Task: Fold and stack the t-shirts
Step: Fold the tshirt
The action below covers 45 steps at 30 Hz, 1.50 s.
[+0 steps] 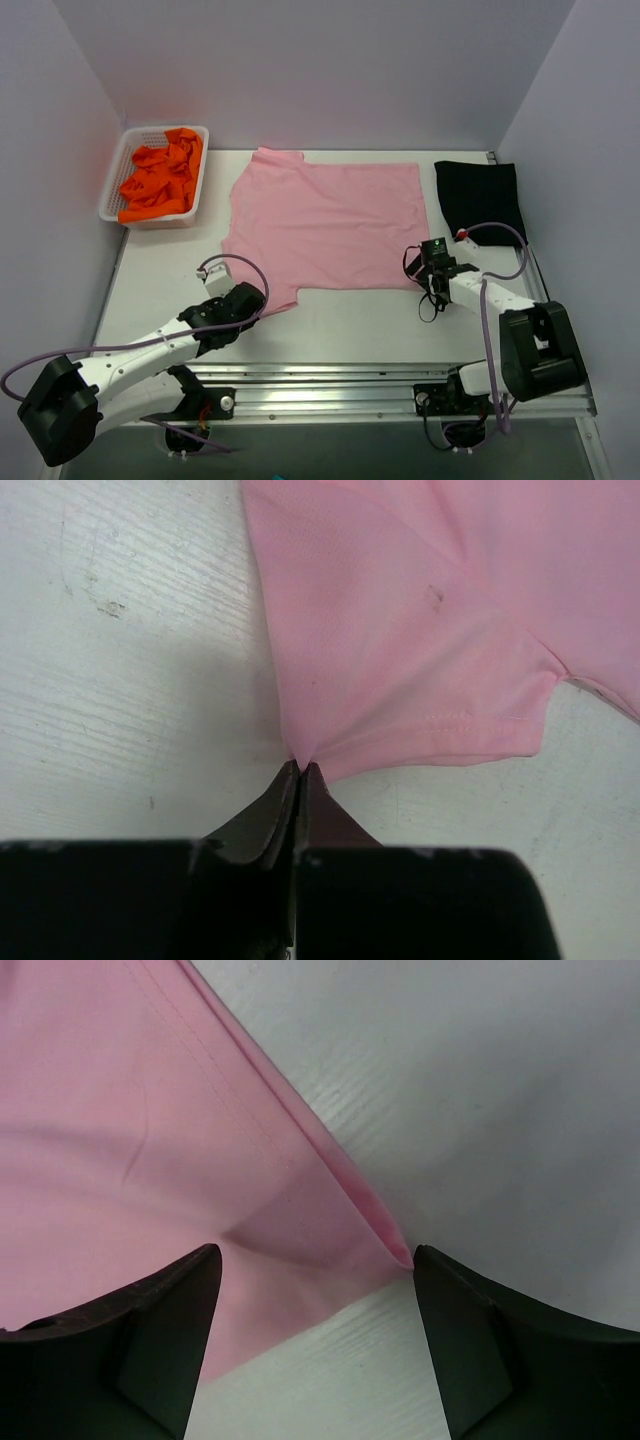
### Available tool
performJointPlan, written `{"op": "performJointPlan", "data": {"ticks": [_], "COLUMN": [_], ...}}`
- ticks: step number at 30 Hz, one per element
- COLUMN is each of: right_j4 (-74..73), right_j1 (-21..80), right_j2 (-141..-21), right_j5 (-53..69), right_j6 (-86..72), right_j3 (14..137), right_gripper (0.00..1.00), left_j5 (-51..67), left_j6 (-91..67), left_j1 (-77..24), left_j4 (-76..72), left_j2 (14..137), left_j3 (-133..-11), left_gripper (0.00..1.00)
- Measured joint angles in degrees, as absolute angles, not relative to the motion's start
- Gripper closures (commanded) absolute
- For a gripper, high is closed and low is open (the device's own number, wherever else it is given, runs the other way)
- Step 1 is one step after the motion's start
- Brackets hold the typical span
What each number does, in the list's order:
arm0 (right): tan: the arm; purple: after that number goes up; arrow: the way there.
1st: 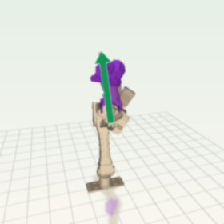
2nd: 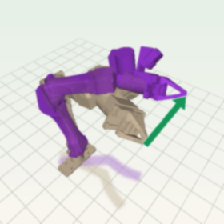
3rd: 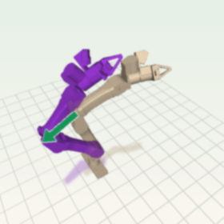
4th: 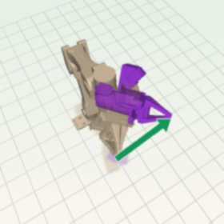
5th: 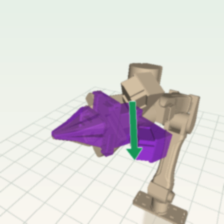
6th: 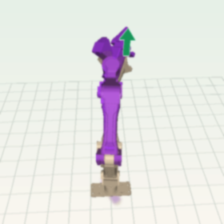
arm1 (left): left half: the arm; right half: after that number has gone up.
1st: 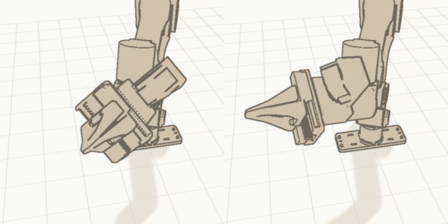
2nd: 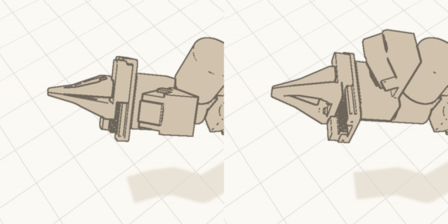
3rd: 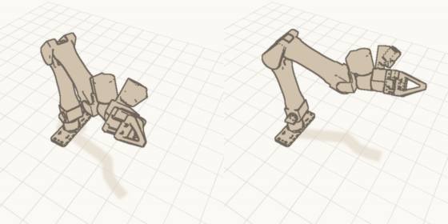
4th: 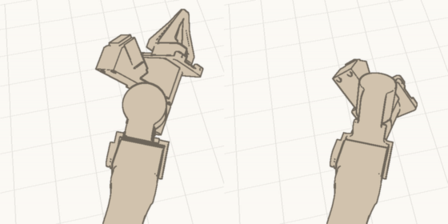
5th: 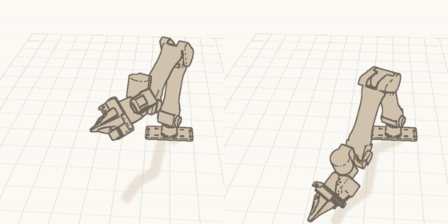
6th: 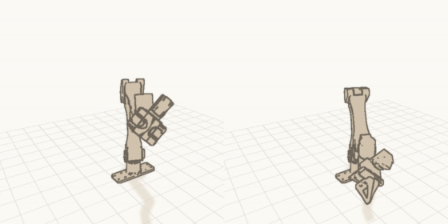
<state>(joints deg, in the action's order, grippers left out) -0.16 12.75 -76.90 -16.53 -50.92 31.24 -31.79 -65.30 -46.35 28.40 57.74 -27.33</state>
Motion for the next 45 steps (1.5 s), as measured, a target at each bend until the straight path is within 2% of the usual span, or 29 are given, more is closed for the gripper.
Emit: {"op": "performJointPlan", "data": {"ticks": [1, 2, 4, 5, 7, 17, 25, 29, 33, 45], "right_j4": [0.25, 0.69, 1.34, 1.41, 1.41, 0.64, -7.7, -9.87, -11.16, -8.27], "right_j1": [12.71, 12.67, 12.36, 12.19, 11.75, 11.4, 11.73, 11.73, 11.73, 11.73], "right_j2": [-77.62, -78.19, -78.98, -79.09, -79.26, -77.52, -64.62, -61.04, -63.48, -78.78], "right_j5": [-16.69, -16.71, -16.43, -16.25, -15.92, -15.11, -15.73, -15.84, -15.88, -17.5], "right_j6": [-50.89, -50.78, -50.87, -51.07, -51.16, -51.33, -51.2, -51.2, -51.05, -49.5], "right_j3": [31.7, 32.03, 32.08, 32.05, 31.9, 30.92, 30.52, 30.76, 32.69, 44.38], "right_gripper": [0.36, 0.56, 0.73, 0.86, 1.0, 1.0, 1.0, 1.0, 1.0, 1.0], "left_j5": [-31.79, -31.77, -31.79, -31.79, -31.79, -30.61, -28.14, -28.58, -30.22, -25.65], "left_j6": [-65.32, -65.32, -65.32, -65.32, -65.32, -64.84, -64.73, -63.96, -61.76, -49.84], "left_j1": [-46.35, -46.35, -46.35, -46.35, -46.35, -46.83, -49.52, -49.52, -48.77, -33.3], "left_j4": [28.49, 28.56, 28.62, 28.71, 28.95, 32.12, 42.15, 45.71, 46.52, 33.28], "left_j2": [57.67, 57.65, 57.65, 57.65, 57.58, 55.16, 42.61, 40.84, 45.1, 65.65], "left_j3": [-27.33, -27.33, -27.33, -27.33, -27.33, -27.88, -33.32, -35.77, -39.9, -50.0], "left_gripper": [0.98, 0.98, 0.98, 0.98, 0.98, 0.98, 0.98, 0.98, 0.98, 0.98]}}
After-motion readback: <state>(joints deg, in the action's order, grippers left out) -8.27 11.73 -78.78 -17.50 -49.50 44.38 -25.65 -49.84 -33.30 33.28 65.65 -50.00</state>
